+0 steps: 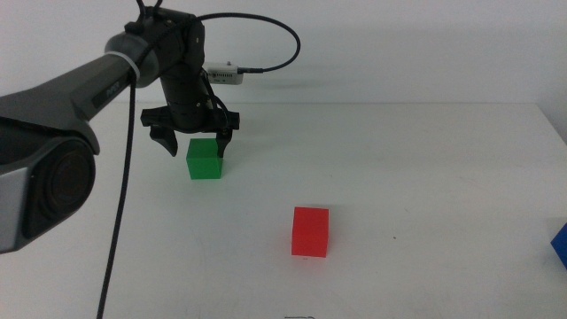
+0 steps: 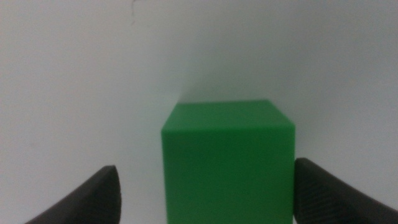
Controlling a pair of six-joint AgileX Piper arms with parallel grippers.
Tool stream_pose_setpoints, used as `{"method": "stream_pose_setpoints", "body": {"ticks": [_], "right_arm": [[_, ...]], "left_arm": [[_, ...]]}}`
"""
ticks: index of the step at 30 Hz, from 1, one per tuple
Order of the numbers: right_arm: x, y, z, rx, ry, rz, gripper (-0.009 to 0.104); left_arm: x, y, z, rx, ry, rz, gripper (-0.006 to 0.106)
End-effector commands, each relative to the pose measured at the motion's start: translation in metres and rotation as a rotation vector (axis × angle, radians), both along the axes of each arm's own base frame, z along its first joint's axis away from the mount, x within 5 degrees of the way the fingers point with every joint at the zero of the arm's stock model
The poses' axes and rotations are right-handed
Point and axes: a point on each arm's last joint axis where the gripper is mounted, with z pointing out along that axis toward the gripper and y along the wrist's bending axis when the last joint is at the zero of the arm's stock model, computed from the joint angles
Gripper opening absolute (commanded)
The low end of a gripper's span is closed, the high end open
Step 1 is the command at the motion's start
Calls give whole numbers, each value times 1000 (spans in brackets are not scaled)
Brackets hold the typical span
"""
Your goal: Stack red cubes first, then green, then blue cubes in a specific spot.
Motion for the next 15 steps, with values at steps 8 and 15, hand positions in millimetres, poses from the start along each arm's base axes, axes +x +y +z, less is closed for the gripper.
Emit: {"method": "stream_pose_setpoints", "body": {"ticks": [8,15], "right_arm": [[0,0,11,-25,-97,-6,83],[0,0,11,-25,-97,-6,83]], "left_arm": [[9,-6,22,-62,-142,-2,93],[12,-7,23,-72,-183,0,93]]}}
